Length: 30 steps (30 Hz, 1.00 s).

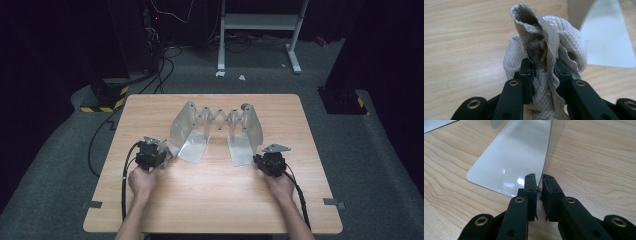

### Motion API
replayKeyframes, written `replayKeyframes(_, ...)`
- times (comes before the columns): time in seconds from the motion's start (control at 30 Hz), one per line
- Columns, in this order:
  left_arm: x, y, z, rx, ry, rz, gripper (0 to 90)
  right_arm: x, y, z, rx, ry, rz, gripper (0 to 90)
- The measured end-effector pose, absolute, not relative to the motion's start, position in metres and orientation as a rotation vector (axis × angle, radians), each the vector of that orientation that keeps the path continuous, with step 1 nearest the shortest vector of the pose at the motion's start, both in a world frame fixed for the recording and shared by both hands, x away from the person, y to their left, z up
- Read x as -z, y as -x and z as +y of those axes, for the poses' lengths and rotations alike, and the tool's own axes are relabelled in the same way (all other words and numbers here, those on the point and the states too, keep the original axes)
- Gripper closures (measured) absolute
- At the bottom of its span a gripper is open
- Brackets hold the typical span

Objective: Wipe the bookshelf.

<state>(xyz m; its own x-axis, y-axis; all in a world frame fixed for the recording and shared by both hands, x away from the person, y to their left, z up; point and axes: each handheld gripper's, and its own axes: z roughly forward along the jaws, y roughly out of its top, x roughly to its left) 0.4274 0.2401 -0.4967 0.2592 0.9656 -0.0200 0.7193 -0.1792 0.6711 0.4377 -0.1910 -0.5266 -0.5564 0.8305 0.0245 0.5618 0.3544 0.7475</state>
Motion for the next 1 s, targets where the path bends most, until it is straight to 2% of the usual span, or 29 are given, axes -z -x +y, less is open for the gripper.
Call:
replayKeyframes(0.2,0.494,-0.447,0.246,-0.531,-1.902,1.538,73.0,0.527,-0.438,-0.191,-1.036,-1.226,2.263,82.1)
replayKeyframes(0.4,0.498,-0.459,0.239,-0.502,-1.937,1.524,73.0,0.527,-0.438,-0.192,-1.04,-1.228,2.265,82.2)
replayKeyframes(1.0,0.499,-0.455,0.218,-0.436,-1.996,1.422,73.0,0.527,-0.439,-0.191,-1.036,-1.224,2.261,82.1)
